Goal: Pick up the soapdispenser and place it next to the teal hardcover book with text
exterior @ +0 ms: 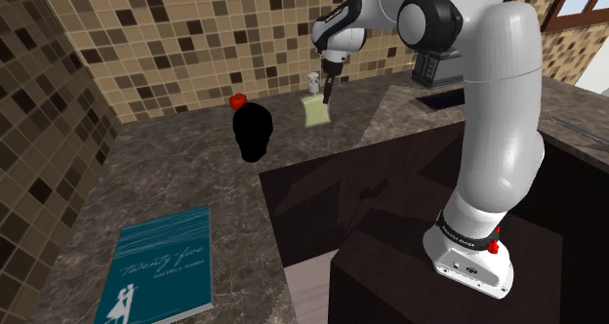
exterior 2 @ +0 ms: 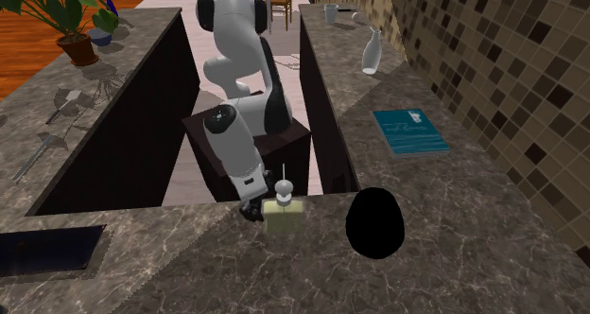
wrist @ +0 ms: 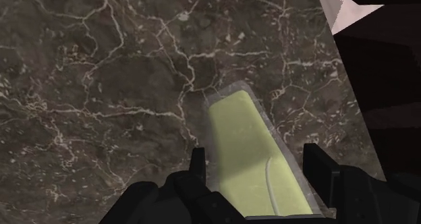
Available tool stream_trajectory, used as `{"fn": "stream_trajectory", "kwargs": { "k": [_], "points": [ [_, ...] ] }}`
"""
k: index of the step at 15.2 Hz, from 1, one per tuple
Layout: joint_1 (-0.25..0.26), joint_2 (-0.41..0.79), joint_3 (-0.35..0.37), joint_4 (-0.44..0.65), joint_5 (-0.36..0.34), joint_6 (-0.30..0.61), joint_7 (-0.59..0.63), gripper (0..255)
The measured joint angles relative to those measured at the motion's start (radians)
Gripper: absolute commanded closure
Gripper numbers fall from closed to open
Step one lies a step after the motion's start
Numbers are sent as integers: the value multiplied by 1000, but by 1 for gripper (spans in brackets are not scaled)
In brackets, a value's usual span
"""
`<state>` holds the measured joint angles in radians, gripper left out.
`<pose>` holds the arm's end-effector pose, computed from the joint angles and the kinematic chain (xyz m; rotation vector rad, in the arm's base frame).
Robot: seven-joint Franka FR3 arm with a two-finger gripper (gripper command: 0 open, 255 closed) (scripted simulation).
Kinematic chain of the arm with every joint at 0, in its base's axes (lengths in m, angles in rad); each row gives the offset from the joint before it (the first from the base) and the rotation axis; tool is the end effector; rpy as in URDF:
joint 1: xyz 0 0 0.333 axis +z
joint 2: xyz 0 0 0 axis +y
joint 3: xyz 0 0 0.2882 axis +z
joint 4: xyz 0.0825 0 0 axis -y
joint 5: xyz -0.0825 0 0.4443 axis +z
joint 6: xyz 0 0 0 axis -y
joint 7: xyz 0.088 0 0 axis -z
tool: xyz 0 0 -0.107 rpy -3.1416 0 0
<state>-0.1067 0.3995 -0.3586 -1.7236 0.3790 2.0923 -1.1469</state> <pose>0.6371 -0.2825 0.3106 -2.9040 -0.7687 -0.2107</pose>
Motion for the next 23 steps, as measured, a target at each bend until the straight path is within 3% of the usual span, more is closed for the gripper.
{"fn": "stream_trajectory", "kwargs": {
  "k": [23],
  "points": [
    [0, -79, -22, 198, -60, -263, 79, 255]
  ]
}}
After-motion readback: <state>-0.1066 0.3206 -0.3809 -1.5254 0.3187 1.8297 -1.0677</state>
